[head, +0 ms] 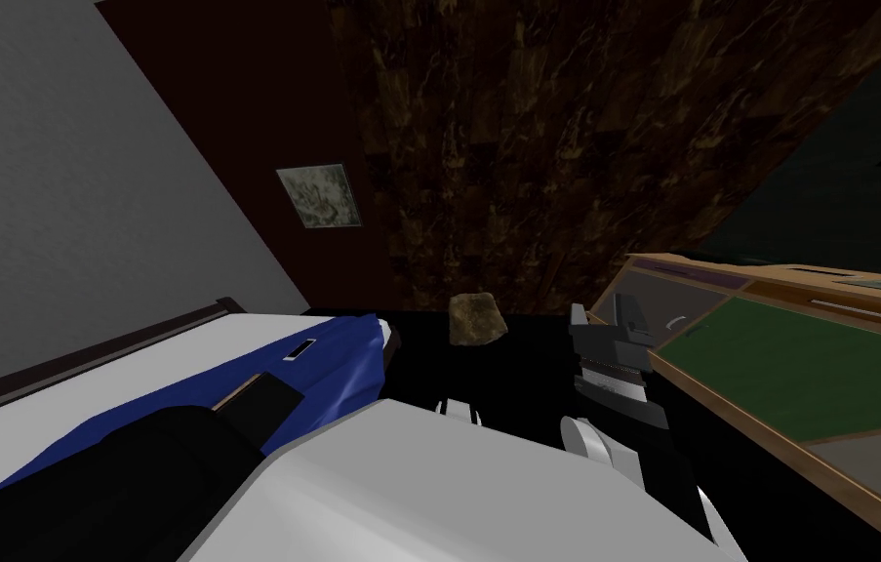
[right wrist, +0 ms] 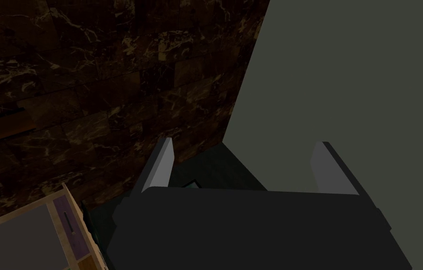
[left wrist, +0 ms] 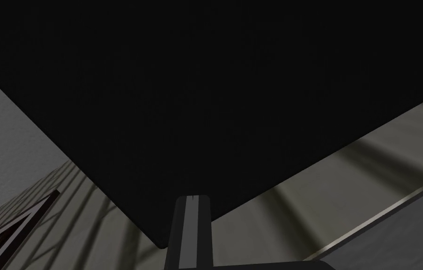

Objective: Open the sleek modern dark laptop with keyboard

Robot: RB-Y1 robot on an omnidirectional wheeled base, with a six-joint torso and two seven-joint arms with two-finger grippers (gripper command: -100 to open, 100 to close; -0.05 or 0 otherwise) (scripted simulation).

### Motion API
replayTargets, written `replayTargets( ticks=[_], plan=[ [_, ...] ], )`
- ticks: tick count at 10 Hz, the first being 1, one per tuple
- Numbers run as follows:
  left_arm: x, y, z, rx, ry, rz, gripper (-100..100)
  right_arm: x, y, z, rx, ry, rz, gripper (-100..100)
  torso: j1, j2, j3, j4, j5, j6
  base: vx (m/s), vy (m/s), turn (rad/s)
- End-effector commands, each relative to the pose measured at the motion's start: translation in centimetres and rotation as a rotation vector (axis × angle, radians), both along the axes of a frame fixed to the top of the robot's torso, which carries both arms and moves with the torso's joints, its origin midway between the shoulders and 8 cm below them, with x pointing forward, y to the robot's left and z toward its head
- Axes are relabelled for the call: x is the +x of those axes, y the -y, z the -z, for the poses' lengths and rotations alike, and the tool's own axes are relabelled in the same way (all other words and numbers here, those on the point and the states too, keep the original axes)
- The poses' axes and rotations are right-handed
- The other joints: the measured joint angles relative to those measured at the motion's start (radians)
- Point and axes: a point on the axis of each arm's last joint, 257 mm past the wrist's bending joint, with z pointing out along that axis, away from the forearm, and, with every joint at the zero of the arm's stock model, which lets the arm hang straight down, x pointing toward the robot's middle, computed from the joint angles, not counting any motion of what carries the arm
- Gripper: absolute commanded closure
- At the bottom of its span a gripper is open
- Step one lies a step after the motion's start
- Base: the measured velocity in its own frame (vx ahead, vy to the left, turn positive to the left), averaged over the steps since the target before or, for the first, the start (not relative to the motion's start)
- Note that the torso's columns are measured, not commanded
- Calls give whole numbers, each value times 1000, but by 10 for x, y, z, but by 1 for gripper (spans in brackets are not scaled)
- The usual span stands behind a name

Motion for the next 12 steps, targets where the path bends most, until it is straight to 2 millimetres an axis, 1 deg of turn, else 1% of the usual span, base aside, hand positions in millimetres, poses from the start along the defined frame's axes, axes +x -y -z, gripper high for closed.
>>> replayTargets(
  ticks=[1, 2, 3, 5, 6, 7, 8, 9, 10, 12],
  plan=[
    [-5, -14, -5, -38, 8, 4, 100, 0, 0, 0, 0, 0, 0, 0, 0, 0, 0, 0, 1, 0, 24, 1, 15],
    [-6, -13, 3, -70, 10, 2, 100, 0, 0, 0, 0, 0, 0, 0, 0, 0, 0, 0, 0, 0, 19, 1, 9],
    [-9, -23, -6, -77, 11, 4, 100, 0, 0, 0, 0, 0, 0, 0, -1, 0, 0, 0, 0, 0, 25, -1, 16],
    [-10, -20, 3, -112, 13, 1, 100, 0, 0, 0, 0, 0, 0, 0, -1, 0, 0, 0, 0, 0, 15, 1, 3],
    [-14, -29, -4, -127, 14, 1, 100, 0, 0, 0, 0, 0, 0, 0, -1, 0, 0, 0, 0, 0, 18, 2, 14],
    [-14, -27, 3, -152, 15, -1, 100, 0, 0, 0, 0, 0, 0, 0, -1, 0, 0, 0, 0, 0, 19, 4, 9],
    [-18, -37, -7, -157, 15, -2, 100, 0, 0, 0, 0, 0, 0, 0, -1, 0, 0, 0, 0, 0, 21, 3, 11],
    [-19, -34, 1, -188, 17, -5, 100, 0, 0, 0, 0, 0, 0, 0, -1, -1, 0, 0, 0, 0, 19, 2, 8],
    [-22, -43, -9, -194, 16, -7, 100, 0, 0, 0, 0, 0, 0, 0, -1, 0, 0, 0, 0, 0, 25, -1, 15],
    [-23, -39, 0, -231, 18, -12, 100, 0, 0, 0, 0, 0, 0, 0, -1, 0, 0, 0, 0, 0, 16, 2, 3]
  ],
)
